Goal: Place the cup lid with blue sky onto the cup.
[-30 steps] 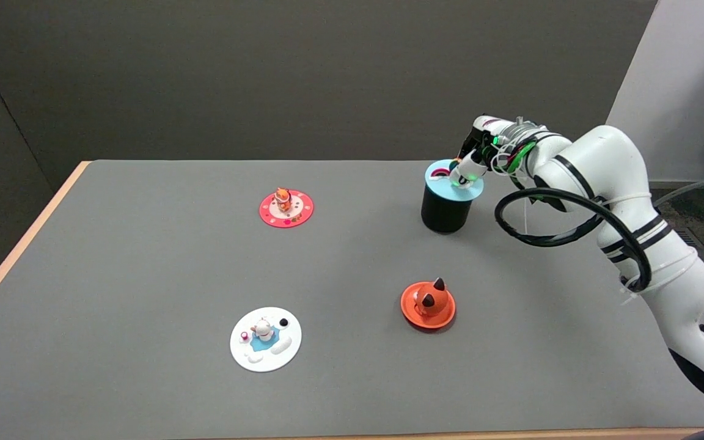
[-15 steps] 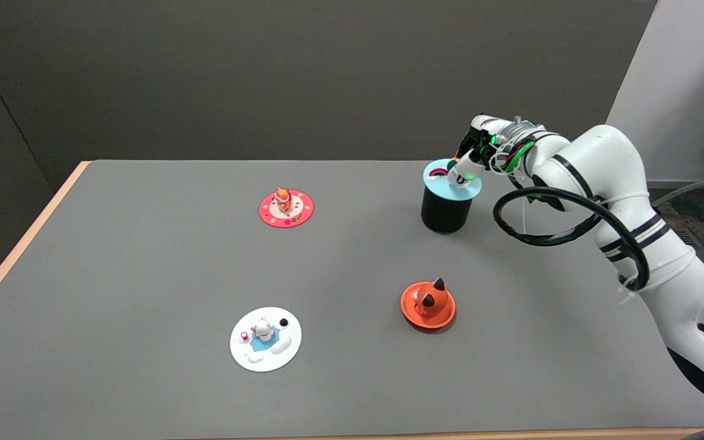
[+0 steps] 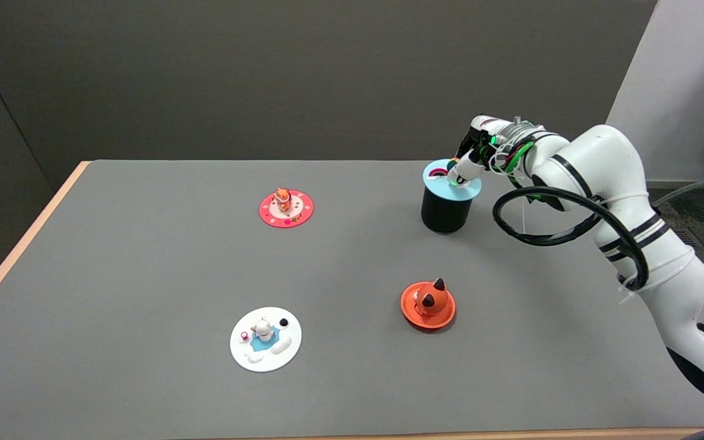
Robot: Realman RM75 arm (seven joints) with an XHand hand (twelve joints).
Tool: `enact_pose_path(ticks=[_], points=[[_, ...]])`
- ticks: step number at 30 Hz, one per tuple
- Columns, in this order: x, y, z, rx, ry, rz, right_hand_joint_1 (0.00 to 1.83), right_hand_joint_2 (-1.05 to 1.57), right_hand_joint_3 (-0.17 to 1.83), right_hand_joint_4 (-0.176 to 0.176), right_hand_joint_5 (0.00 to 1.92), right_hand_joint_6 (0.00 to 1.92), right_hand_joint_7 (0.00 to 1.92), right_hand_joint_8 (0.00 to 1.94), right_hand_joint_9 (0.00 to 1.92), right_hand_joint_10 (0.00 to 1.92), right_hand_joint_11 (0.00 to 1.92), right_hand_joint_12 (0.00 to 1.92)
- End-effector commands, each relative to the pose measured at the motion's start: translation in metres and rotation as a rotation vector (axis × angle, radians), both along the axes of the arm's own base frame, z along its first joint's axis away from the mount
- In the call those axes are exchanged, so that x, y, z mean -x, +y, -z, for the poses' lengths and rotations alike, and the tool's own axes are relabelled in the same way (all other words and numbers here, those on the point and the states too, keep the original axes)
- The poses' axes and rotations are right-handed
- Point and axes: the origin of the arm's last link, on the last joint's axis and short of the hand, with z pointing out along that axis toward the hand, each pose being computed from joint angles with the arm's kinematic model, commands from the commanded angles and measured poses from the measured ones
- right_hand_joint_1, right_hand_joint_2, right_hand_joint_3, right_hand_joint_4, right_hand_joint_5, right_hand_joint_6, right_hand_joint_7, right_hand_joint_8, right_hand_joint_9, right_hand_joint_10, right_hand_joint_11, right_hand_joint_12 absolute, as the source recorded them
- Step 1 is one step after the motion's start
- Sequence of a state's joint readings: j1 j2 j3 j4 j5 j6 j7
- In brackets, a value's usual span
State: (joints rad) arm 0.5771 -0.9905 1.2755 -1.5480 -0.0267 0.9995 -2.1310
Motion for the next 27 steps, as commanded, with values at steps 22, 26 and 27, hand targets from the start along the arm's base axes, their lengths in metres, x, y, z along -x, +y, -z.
enact_pose_path(ticks=[22, 26, 27], points=[[-0.0003, -0.0003, -0.0011, -0.008, -0.005, -0.019, 1.24, 1.1, 0.1, -0.12, 0.86, 0.99, 0.98, 1.18, 0.65, 1.2, 0.39, 1.23], [0.0003, 0.0004, -0.0024, -0.005, -0.008, -0.019, 1.24, 1.1, 0.1, -0.123, 0.86, 0.98, 0.98, 1.17, 0.65, 1.21, 0.38, 1.23], [0.0006, 0.0006, -0.0027, -0.004, -0.009, -0.02, 1.24, 1.1, 0.1, -0.123, 0.86, 0.99, 0.98, 1.17, 0.64, 1.21, 0.38, 1.23]])
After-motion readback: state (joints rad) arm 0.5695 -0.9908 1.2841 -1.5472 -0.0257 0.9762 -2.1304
